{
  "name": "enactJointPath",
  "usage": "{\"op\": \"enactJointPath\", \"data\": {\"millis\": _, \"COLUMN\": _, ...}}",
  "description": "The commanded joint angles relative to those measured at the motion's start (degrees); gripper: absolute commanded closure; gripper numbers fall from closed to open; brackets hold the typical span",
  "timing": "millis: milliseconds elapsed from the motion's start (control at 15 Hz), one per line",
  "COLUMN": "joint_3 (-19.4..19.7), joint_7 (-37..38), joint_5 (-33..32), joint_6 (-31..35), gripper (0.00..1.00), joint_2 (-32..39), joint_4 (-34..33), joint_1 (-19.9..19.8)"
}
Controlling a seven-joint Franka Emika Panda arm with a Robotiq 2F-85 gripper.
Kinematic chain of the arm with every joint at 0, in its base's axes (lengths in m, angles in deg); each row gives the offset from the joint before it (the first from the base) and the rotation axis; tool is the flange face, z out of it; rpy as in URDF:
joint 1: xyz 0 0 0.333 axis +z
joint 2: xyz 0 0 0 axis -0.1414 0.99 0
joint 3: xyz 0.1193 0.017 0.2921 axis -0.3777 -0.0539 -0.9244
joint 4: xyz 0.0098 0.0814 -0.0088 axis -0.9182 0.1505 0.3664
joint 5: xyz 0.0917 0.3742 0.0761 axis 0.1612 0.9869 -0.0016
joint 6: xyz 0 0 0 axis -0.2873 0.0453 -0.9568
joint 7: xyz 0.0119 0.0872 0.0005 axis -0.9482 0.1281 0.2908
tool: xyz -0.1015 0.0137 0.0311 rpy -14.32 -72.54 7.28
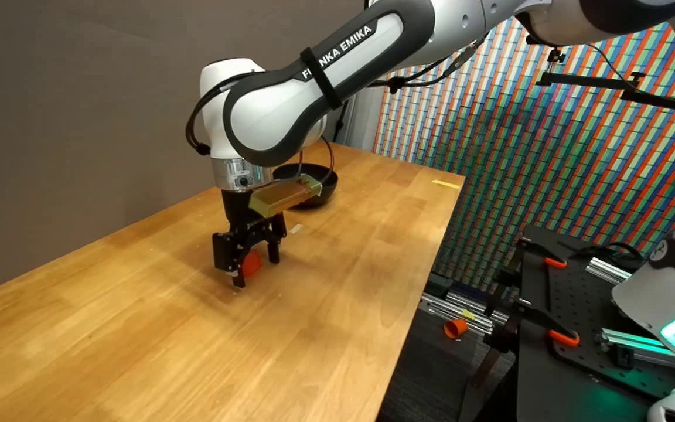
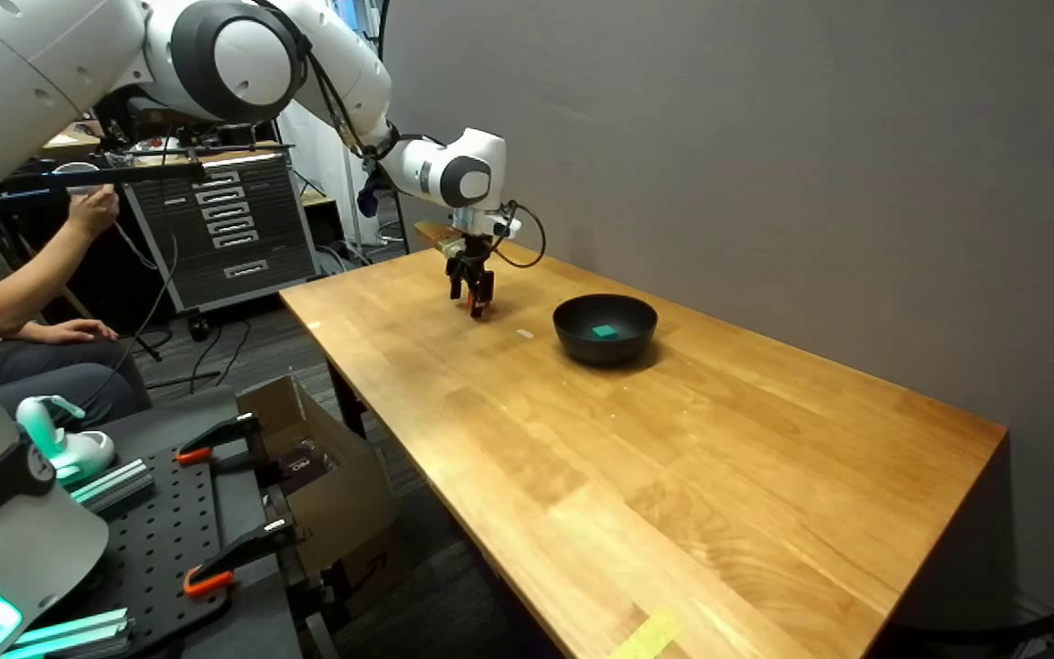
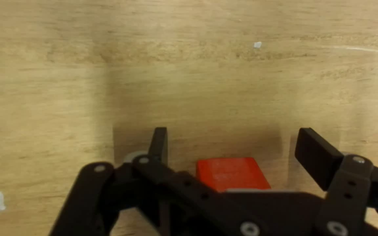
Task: Place the two blocks in the bowl, starting with the green block and then the orange block
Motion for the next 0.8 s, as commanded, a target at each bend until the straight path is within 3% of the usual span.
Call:
{"op": "enactJointPath", "data": {"millis": 0, "joint_3": 0.7, "joint_7": -1.5, "joint_5": 0.0, "joint_6": -3.1, "gripper": 0.0, "joint_2": 4.1, "joint_4": -8.1, "joint_1": 1.4}}
{"op": "enactJointPath", "data": {"millis": 67, "joint_3": 0.8, "joint_7": -1.6, "joint_5": 0.0, "joint_6": -3.2, "gripper": 0.0, "joint_2": 4.6, "joint_4": -8.9, "joint_1": 1.6}}
{"op": "enactJointPath", "data": {"millis": 133, "joint_3": 1.2, "joint_7": -1.6, "joint_5": -0.4, "joint_6": -3.0, "gripper": 0.25, "joint_2": 5.1, "joint_4": -9.7, "joint_1": 2.0}}
{"op": "enactJointPath", "data": {"millis": 267, "joint_3": 1.3, "joint_7": -1.9, "joint_5": -0.8, "joint_6": -3.8, "gripper": 0.32, "joint_2": 5.6, "joint_4": -11.0, "joint_1": 2.3}}
{"op": "enactJointPath", "data": {"millis": 600, "joint_3": 3.2, "joint_7": -0.9, "joint_5": -2.2, "joint_6": -6.0, "gripper": 0.72, "joint_2": 4.2, "joint_4": -10.5, "joint_1": 2.6}}
{"op": "enactJointPath", "data": {"millis": 733, "joint_3": 3.9, "joint_7": -0.1, "joint_5": -3.2, "joint_6": -6.1, "gripper": 0.78, "joint_2": 2.3, "joint_4": -8.8, "joint_1": 2.1}}
